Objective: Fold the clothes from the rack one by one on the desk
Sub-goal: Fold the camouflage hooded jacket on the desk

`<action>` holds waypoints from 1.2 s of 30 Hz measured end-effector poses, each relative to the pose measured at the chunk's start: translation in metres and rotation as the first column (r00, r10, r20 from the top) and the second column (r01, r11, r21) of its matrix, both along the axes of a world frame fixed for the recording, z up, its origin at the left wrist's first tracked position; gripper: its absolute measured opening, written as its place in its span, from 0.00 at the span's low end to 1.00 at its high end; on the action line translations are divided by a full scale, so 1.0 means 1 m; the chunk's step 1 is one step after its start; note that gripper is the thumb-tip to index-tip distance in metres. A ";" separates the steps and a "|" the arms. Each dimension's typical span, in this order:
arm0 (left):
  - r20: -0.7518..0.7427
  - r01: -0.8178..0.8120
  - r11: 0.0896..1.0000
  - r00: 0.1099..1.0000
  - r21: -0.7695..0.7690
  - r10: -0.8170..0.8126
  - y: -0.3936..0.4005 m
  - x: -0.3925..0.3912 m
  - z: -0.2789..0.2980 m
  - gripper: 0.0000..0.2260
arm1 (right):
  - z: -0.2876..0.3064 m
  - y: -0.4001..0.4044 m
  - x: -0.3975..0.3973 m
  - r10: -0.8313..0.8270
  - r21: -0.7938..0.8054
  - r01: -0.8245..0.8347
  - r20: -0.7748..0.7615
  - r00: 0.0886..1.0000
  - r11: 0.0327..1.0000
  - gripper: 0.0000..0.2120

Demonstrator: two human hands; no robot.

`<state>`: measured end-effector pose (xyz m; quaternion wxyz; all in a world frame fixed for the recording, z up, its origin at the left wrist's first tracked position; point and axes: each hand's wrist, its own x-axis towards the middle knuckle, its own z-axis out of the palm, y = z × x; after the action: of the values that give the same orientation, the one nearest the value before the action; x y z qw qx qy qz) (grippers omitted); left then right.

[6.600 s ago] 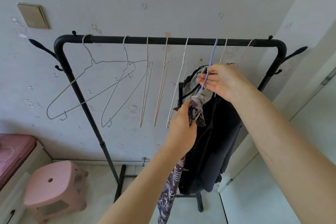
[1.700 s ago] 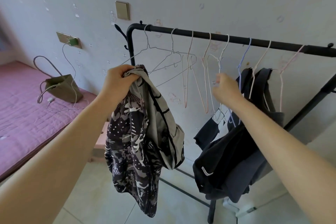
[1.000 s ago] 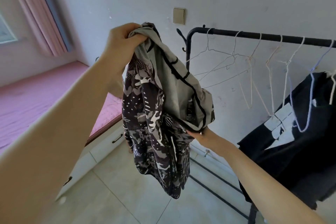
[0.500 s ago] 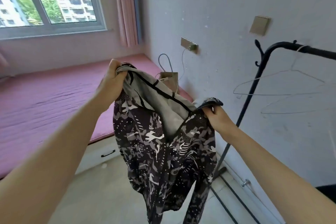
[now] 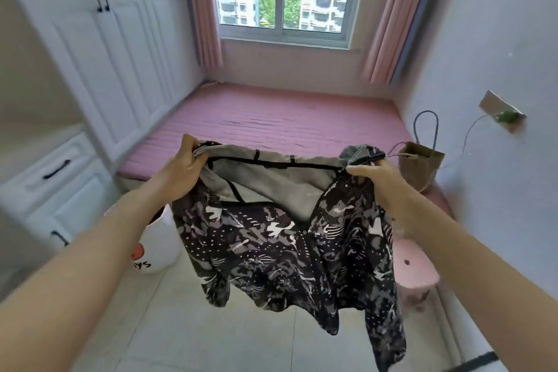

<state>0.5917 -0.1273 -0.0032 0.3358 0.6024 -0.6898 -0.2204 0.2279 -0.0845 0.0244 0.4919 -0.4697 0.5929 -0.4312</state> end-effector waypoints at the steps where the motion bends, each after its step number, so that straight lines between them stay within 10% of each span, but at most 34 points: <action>1: -0.017 -0.056 0.998 0.998 -0.006 0.056 0.017 0.018 -0.002 0.06 | 0.002 -0.007 0.018 0.072 0.003 -0.072 0.037 0.997 0.997 0.04; 8: -0.110 -0.330 0.931 0.931 0.156 0.348 0.105 0.120 0.001 0.05 | 0.007 -0.043 0.137 0.192 0.080 -0.203 0.122 0.974 0.976 0.19; 16: -0.377 -0.355 0.848 0.779 0.393 0.501 0.219 0.250 0.015 0.42 | 0.000 -0.053 0.313 0.515 0.018 -0.518 0.079 0.854 0.855 0.13; 21: -0.540 -0.320 0.847 0.661 0.425 0.521 0.269 0.324 0.020 0.29 | -0.001 -0.049 0.424 0.647 0.020 -0.648 0.041 0.761 0.761 0.08; 36: -0.181 -0.868 0.438 0.404 0.233 0.897 0.369 0.503 0.006 0.17 | -0.022 -0.018 0.725 0.943 0.128 -0.934 -0.017 0.333 0.333 0.04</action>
<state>1.0945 0.2419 0.0029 0.4633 0.8538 -0.2008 -0.1268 0.9531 -0.1024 0.0023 0.6453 -0.7198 0.2551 -0.0195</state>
